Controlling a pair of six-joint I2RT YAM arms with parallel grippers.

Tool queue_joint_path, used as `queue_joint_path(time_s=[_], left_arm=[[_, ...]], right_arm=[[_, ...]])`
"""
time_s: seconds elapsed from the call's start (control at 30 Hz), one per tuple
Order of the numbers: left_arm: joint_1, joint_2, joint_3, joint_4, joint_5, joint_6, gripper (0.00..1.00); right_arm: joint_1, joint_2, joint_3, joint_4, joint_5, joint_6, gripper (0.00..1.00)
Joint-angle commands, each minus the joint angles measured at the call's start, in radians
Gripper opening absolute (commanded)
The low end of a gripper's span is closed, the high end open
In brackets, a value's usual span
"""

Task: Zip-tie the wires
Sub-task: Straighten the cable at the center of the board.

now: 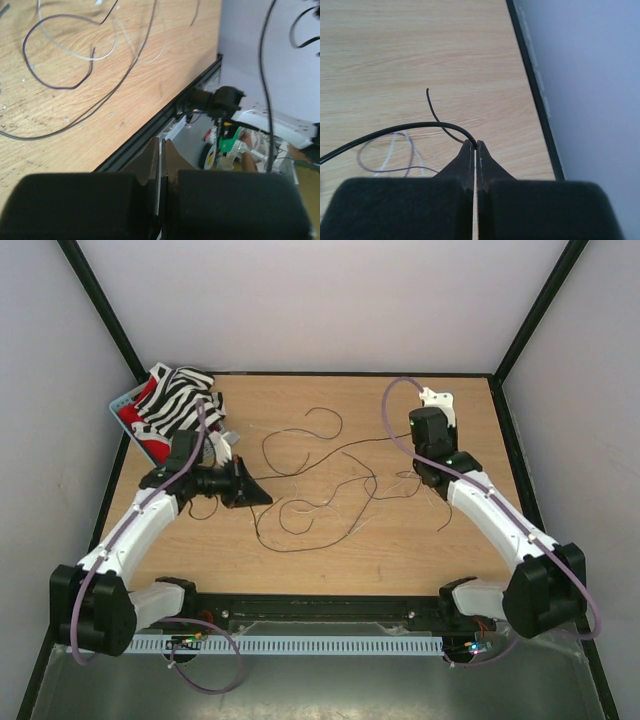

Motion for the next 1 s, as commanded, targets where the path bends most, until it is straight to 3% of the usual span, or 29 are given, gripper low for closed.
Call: queue_joint_path(time_s=[0.0,0.2,0.53,0.73,0.97], left_arm=[[-0.090,0.094,-0.039,0.002,-0.124,0.096,0.00],[-0.165,0.252,-0.012,-0.026,-0.258,0.205,0.00],[-0.202,0.372,0.084,-0.212,-0.395,0.383,0.00],[-0.232,0.415,0.090,-0.238,-0.475,0.413,0.00],[-0.247,0.430,0.089,-0.244,-0.567,0.427,0.20]], right_arm=[[-0.034,0.078,0.016,-0.032,0.142,-0.028,0.00],[-0.052,0.196,0.036,-0.031,0.217,-0.033,0.00],[-0.055,0.310,0.014,-0.019,0.187,-0.046,0.00],[-0.055,0.358,0.001,-0.019,0.149,-0.026,0.00],[-0.055,0.378,-0.017,-0.019,0.100,-0.013,0.00]])
